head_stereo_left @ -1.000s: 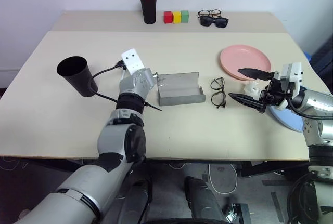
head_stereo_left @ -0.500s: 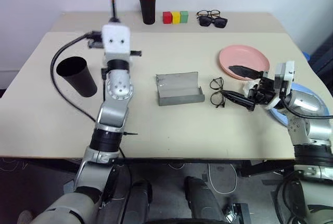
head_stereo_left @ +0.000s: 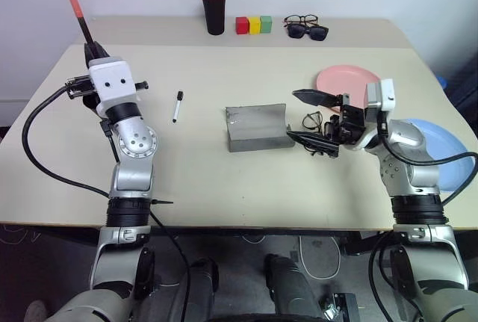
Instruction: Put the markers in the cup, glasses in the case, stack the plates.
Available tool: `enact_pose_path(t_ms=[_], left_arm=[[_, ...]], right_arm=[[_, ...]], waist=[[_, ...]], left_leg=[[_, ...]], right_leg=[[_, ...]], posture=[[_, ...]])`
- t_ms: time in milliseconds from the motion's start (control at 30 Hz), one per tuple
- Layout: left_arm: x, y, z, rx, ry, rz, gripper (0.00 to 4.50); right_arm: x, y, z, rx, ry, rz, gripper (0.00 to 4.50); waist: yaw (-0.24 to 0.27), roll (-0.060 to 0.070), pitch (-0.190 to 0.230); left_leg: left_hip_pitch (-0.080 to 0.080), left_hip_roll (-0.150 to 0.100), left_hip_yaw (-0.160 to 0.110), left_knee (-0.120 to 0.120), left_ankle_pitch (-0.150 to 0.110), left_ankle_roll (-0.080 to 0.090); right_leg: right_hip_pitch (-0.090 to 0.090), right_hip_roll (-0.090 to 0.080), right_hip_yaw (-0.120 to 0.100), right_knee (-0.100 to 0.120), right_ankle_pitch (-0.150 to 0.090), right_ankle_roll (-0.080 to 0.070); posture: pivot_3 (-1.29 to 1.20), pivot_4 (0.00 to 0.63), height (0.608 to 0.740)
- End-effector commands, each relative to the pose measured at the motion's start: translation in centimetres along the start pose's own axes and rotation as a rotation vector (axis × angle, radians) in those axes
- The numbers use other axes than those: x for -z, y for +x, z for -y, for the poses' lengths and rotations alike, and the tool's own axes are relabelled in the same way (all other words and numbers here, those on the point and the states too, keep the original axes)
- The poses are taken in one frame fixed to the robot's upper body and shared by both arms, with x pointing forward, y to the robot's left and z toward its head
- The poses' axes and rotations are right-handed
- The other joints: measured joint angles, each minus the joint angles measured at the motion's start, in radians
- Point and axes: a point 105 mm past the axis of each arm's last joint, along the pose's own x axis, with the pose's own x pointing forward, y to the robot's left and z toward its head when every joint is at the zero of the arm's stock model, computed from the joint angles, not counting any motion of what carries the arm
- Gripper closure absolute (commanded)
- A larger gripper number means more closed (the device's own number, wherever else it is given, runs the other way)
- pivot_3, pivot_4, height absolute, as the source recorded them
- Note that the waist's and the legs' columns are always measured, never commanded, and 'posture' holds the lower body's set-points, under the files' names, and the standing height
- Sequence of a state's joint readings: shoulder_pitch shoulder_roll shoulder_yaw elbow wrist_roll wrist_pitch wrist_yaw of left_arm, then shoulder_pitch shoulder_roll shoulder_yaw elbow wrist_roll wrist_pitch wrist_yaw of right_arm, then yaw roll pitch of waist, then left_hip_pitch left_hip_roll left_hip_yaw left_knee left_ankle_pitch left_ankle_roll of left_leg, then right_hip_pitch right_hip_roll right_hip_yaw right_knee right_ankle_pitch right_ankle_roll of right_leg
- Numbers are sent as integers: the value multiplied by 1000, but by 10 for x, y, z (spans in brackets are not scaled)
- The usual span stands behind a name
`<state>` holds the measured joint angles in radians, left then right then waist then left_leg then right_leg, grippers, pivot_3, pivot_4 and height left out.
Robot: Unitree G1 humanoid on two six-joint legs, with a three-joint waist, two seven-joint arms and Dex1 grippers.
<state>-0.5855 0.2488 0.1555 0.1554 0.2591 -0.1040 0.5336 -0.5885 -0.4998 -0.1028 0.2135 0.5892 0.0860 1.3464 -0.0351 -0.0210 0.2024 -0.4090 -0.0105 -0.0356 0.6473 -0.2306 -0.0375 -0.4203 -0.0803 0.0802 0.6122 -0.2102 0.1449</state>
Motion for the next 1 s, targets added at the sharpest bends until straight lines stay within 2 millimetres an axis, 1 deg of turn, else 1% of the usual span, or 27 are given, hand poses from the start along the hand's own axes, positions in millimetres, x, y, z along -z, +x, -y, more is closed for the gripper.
enact_pose_path(t_ms=[33,133,600,967,1000], left_arm=[[-2,4,-15,-48,23,42,4474],[4,5,-18,-51,49,47,4474],[22,16,-14,-62,91,36,4474],[30,6,-18,-49,97,31,4474],[32,5,-18,-44,103,24,4050]], right_arm=[[-10,3,3,-11,-47,20,0],[-9,3,2,-8,-46,21,0],[-10,-2,0,21,-47,7,0],[-13,-9,3,46,-51,-9,0],[-13,-9,4,48,-51,-10,0]], waist=[[-3,0,0],[-5,0,0],[-6,0,0],[-6,0,0],[-6,0,0]], left_leg=[[0,0,0,0,0,0],[0,0,0,0,0,0],[0,0,0,0,0,0],[0,0,0,0,0,0],[0,0,0,0,0,0]], right_leg=[[0,0,0,0,0,0],[0,0,0,1,0,0],[0,0,0,1,0,0],[0,0,-1,1,0,0],[0,0,-1,1,0,0]], posture=[[0,150,740],[0,150,740],[0,150,740],[0,150,740],[0,150,740]])
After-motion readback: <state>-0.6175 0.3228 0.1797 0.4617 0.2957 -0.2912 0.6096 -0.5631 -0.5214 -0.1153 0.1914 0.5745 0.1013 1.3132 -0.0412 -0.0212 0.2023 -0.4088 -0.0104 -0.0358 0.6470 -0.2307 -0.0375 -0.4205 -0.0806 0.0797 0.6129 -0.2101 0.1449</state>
